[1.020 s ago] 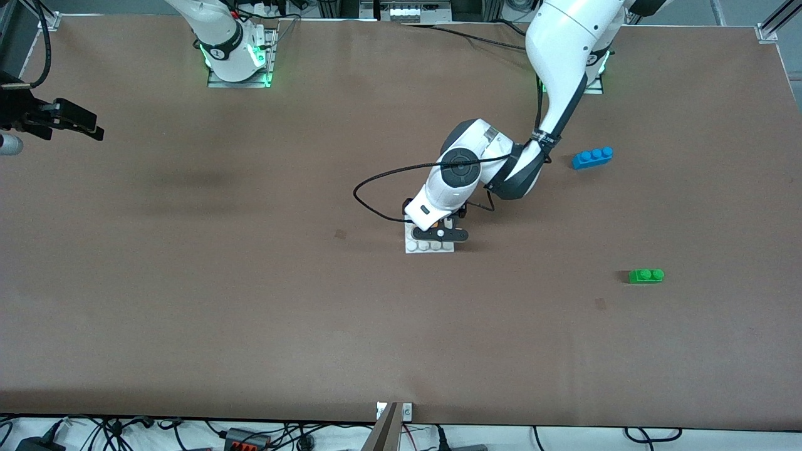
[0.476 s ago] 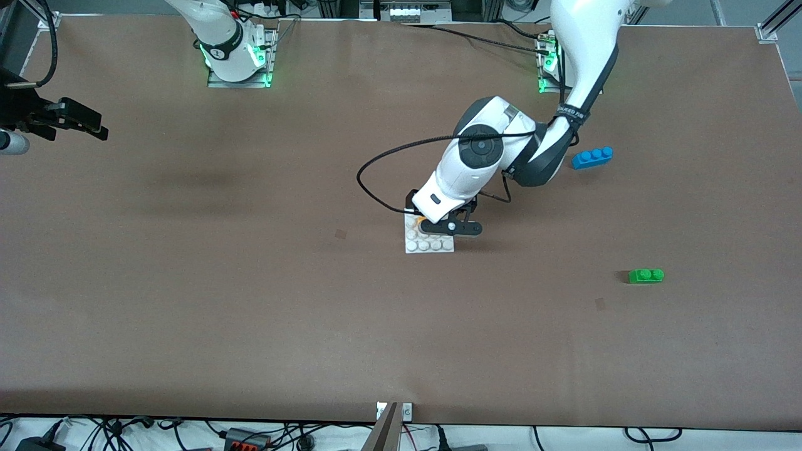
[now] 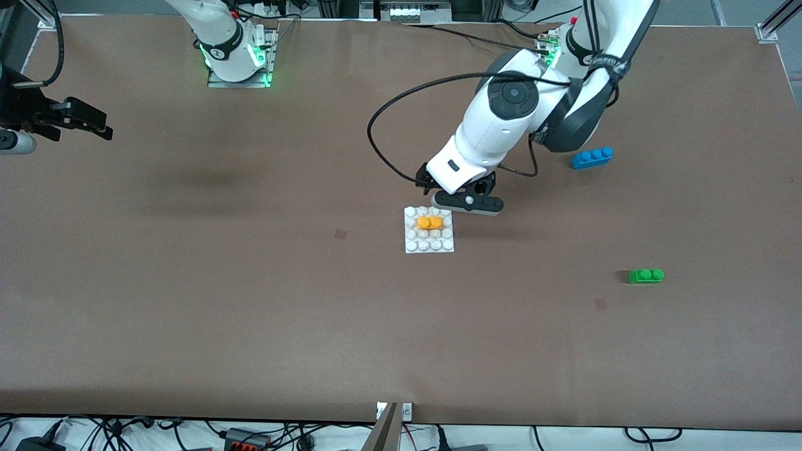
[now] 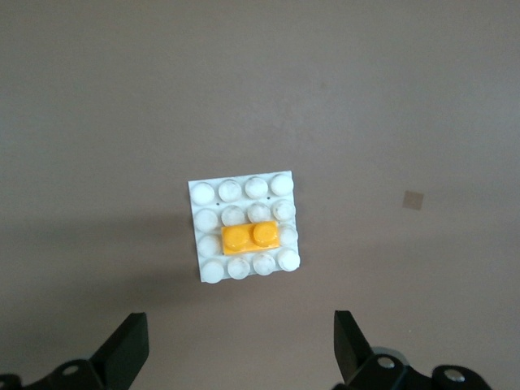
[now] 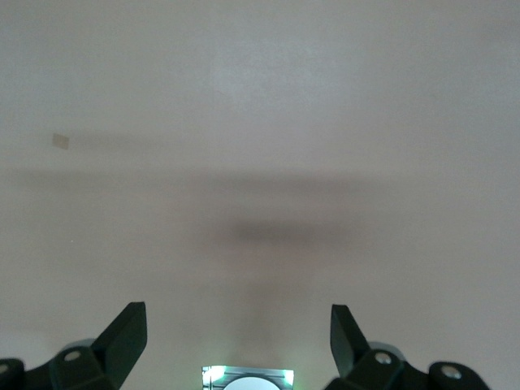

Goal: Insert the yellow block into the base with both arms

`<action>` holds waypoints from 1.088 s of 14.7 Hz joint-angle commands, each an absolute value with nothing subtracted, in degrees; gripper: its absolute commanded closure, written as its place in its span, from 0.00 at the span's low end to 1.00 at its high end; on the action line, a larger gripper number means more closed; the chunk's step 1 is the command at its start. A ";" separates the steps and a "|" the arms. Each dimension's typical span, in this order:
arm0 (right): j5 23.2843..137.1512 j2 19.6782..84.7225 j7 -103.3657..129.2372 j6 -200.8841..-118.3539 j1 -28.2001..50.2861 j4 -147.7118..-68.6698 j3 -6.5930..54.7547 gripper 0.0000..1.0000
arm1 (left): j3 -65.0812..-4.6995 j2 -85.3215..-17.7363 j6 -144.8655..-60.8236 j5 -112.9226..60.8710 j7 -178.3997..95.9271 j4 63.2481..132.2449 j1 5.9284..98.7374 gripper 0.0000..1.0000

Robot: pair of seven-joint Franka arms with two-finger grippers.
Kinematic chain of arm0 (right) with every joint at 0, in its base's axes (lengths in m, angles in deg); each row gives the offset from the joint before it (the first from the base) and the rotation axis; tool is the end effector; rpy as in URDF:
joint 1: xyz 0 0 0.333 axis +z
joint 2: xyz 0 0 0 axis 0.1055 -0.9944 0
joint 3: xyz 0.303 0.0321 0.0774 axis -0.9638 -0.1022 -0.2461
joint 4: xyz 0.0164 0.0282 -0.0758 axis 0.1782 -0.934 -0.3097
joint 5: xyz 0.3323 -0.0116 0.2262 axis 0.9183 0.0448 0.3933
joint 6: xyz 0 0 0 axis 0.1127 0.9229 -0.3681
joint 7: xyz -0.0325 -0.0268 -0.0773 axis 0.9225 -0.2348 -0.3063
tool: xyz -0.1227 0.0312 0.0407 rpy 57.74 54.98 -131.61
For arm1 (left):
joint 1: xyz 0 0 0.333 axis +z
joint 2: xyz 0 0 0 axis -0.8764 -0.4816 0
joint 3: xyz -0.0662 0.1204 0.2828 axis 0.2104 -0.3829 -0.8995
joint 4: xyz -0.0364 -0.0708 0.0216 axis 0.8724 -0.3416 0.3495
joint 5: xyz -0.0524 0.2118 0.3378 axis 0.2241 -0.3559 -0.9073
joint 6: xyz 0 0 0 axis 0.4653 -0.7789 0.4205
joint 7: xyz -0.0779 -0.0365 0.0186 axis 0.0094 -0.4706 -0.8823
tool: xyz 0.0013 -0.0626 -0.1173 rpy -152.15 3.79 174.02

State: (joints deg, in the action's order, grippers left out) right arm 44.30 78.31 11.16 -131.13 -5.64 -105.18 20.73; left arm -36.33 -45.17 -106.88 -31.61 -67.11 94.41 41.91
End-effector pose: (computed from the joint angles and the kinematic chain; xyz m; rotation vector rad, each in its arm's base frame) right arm 0.5387 -0.0138 0.5693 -3.1127 -0.0430 0.1704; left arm 0.5499 -0.3861 0.3930 2.9588 -0.0255 0.0103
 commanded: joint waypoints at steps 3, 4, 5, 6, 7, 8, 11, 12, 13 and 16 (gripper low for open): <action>44.78 77.95 10.28 -130.39 -3.69 -103.74 20.83 0.00 | -35.55 -41.12 -101.20 -30.36 -64.58 96.56 48.81 0.00; 44.69 77.95 10.28 -130.57 -2.81 -103.74 20.83 0.00 | -35.55 -41.11 -100.73 -30.53 -64.49 96.56 48.90 0.00; 44.69 77.95 10.28 -130.66 -2.46 -103.74 20.83 0.00 | -35.38 -41.11 -100.38 -30.45 -64.49 96.47 48.64 0.00; 44.69 77.95 10.28 -130.66 -2.36 -103.74 20.83 0.00 | -33.81 -40.85 -100.12 -30.45 -64.58 96.30 48.46 0.00; 44.69 77.95 10.28 -130.66 -2.28 -103.74 20.83 0.00 | -31.97 -40.33 -100.12 -30.45 -64.58 96.38 48.38 0.00; 44.69 77.86 10.28 -130.66 -2.28 -103.74 20.83 0.00 | -31.60 -40.41 -100.12 -30.45 -64.58 96.47 47.77 0.00; 44.78 77.95 10.28 -130.66 -2.36 -103.74 20.83 0.00 | -31.51 -40.33 -98.63 -30.54 -60.05 97.09 46.26 0.00; 44.78 77.95 10.28 -130.66 -2.36 -103.74 20.83 0.00 | -31.59 -40.06 -98.36 -30.45 -53.92 96.91 46.70 0.00; 44.78 77.86 10.28 -130.66 -2.36 -103.74 20.83 0.00 | -31.94 -39.97 -98.18 -30.45 -47.59 96.82 47.66 0.00; 44.78 77.86 10.28 -130.66 -2.45 -103.74 20.92 0.00 | -32.73 -39.71 -95.20 -30.27 -41.90 96.74 51.62 0.00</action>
State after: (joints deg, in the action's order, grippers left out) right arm 44.31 78.31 11.00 -131.21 -2.61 -104.93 20.67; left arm -32.03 -41.72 -97.39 -31.59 -46.61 95.65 49.01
